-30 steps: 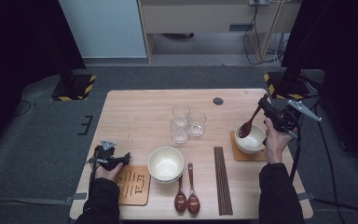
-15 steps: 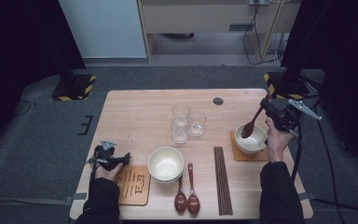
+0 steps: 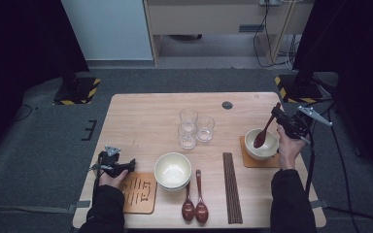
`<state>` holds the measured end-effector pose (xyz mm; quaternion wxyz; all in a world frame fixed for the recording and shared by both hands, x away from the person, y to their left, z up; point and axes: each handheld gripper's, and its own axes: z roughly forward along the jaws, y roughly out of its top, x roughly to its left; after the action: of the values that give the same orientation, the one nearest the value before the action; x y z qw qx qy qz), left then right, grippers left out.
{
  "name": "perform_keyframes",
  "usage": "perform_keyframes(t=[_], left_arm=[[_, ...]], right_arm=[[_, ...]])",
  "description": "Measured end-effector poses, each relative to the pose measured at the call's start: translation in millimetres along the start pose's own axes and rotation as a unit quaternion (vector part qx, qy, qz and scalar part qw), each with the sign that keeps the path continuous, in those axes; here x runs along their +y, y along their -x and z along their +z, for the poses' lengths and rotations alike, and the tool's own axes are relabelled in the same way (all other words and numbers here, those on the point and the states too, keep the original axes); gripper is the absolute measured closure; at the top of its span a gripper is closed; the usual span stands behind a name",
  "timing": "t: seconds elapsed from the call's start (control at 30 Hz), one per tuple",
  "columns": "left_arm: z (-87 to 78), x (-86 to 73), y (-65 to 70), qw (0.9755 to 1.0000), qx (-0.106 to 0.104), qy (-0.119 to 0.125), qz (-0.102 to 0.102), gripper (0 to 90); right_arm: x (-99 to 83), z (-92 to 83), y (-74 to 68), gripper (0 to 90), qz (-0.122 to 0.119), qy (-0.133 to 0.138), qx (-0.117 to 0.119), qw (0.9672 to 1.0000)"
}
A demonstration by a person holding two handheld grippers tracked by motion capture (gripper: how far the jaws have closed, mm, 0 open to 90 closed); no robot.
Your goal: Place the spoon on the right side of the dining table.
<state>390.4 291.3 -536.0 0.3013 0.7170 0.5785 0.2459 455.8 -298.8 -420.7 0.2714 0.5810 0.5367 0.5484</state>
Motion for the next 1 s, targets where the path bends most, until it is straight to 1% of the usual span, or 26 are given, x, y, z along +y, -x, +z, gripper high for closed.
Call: perform_keyframes(t=[0.1, 0.23, 0.33, 0.47, 0.8, 1.0], left_arm=[[0.0, 0.0, 0.0, 1.0000, 0.000, 0.000, 0.000, 9.0], [0.0, 0.0, 0.0, 1.0000, 0.000, 0.000, 0.000, 9.0], [0.0, 0.0, 0.0, 1.0000, 0.000, 0.000, 0.000, 9.0], [0.0, 0.0, 0.0, 1.0000, 0.000, 0.000, 0.000, 9.0], [0.0, 0.0, 0.0, 1.0000, 0.000, 0.000, 0.000, 9.0], [0.0, 0.0, 0.0, 1.0000, 0.000, 0.000, 0.000, 9.0]], right_arm=[[-3.5, 1.3, 1.5, 84.6, -0.002, -0.008, -0.003, 1.0000], [-3.9, 2.1, 0.0, 84.6, -0.006, -0.009, 0.000, 0.9999], [-5.4, 3.5, -0.7, 84.6, -0.007, -0.015, 0.000, 0.9999], [-7.9, 6.1, -2.3, 84.5, -0.016, -0.024, -0.002, 0.9996], [-12.9, 10.5, -5.8, 84.4, -0.037, -0.049, -0.016, 0.9980], [-13.6, 10.5, -6.4, 83.5, -0.042, -0.061, -0.019, 0.9971]])
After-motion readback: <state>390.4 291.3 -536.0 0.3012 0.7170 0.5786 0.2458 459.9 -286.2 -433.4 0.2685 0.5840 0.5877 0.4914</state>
